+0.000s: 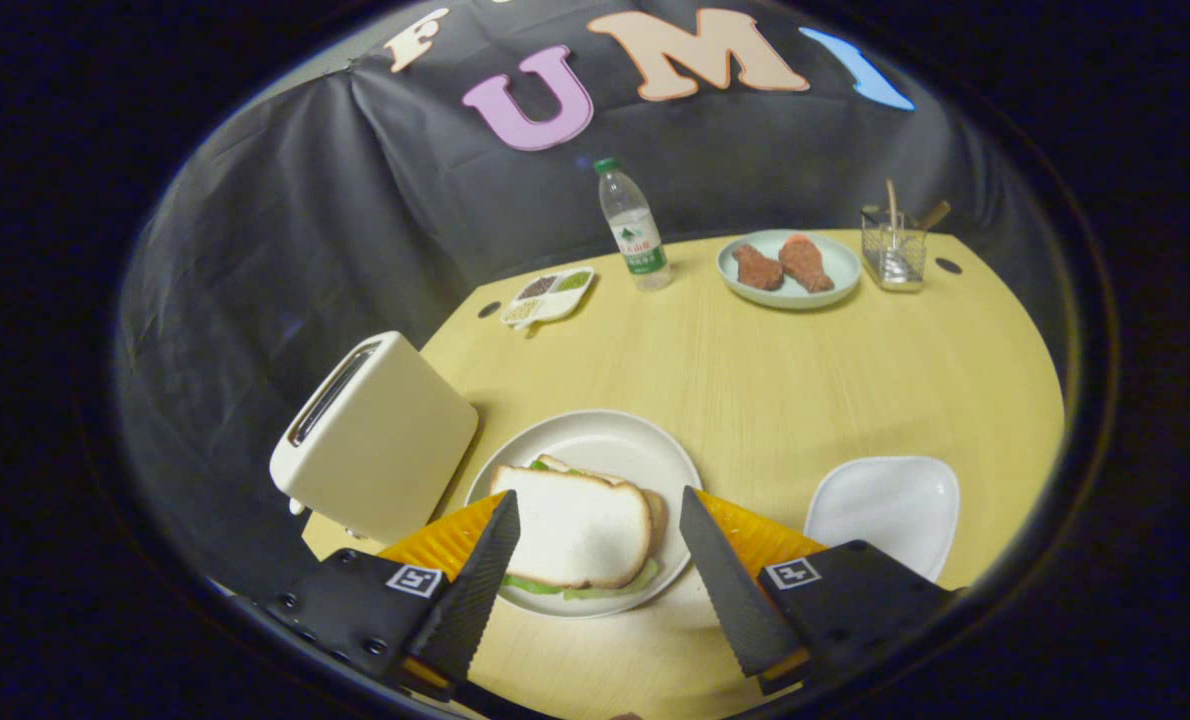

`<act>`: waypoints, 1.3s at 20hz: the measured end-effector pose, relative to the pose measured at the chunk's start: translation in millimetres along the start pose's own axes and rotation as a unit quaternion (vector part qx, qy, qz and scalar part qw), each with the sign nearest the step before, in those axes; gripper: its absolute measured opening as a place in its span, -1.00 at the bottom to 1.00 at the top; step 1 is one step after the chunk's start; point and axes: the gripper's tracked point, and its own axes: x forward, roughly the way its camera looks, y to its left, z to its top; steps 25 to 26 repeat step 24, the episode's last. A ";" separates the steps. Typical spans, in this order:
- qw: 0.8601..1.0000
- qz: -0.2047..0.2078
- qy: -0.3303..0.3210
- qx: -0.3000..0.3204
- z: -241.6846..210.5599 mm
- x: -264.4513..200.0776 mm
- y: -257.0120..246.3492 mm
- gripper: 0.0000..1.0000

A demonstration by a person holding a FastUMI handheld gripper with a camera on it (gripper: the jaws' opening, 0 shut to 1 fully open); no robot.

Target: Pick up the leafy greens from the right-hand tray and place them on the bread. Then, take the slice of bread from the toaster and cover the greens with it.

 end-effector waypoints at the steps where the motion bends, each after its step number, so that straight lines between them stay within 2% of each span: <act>1: 1.000 -0.003 -0.023 -0.014 12.2 -8.3 -0.1 1.00; 5: 0.994 -0.029 -0.094 -0.057 57.3 -44.9 -5.7 1.00; 9: 0.983 -0.063 -0.157 -0.073 92.5 -83.7 -15.4 1.00; 12: 0.970 -0.094 -0.207 -0.085 118.8 -113.7 -27.8 1.00; 18: 0.942 -0.128 -0.290 -0.110 163.9 -176.8 -35.8 1.00; 22: 0.924 -0.143 -0.335 -0.118 191.7 -200.0 -29.7 1.00; 26: 0.920 -0.143 -0.349 -0.111 198.7 -203.2 -31.0 1.00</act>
